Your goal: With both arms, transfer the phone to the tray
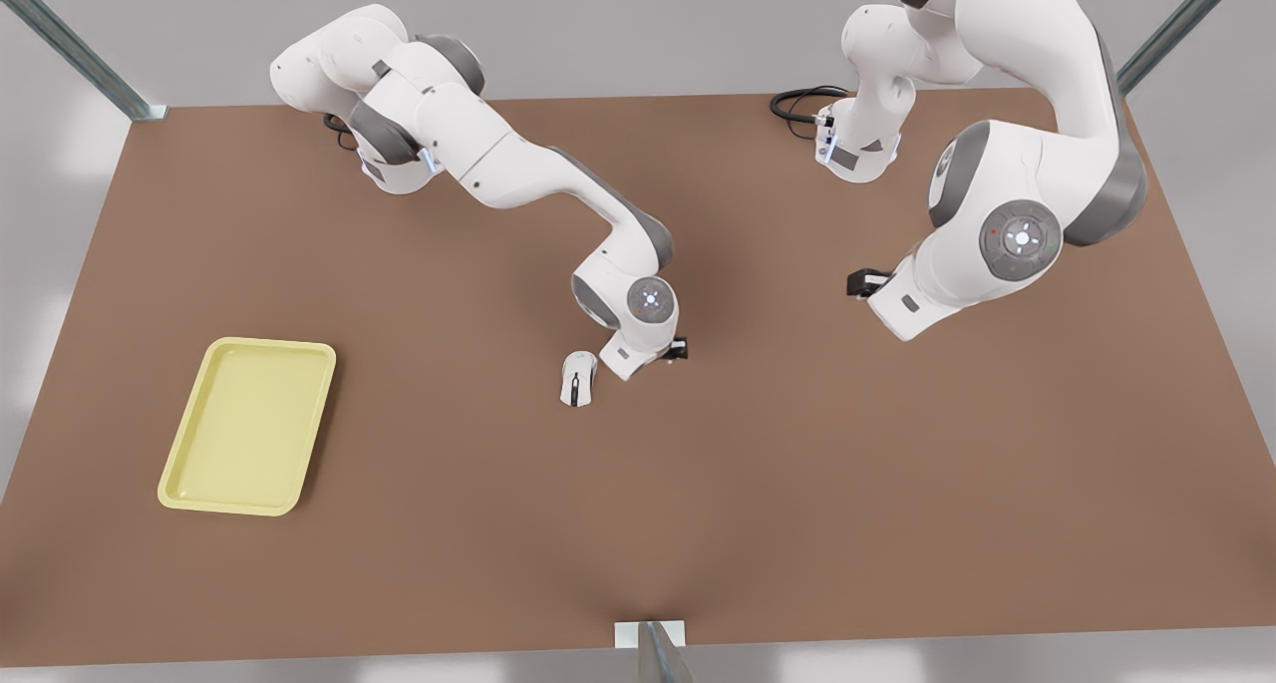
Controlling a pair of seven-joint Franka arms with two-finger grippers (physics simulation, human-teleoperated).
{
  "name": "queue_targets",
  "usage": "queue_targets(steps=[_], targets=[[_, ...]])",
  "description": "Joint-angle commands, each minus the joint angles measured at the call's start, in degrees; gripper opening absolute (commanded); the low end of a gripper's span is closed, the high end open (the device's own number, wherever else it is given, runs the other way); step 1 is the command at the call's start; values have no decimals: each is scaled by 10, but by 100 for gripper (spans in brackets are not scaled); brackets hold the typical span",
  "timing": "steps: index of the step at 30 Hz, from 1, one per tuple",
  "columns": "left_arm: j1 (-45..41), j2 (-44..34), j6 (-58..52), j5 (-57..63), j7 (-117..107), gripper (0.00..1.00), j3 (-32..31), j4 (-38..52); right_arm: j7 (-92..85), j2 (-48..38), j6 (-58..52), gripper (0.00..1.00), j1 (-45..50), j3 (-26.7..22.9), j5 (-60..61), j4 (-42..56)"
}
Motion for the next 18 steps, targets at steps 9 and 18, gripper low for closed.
queue_targets(steps=[9, 18], targets=[[0, -5, 5, -2, 43, 100, 0, 3, -95, -35, 24, 100, 15, 23, 20, -58], [1, -20, -20, -1, 70, 100, 0, -5, -119, -76, 80, 100, 11, 23, 11, -158]])
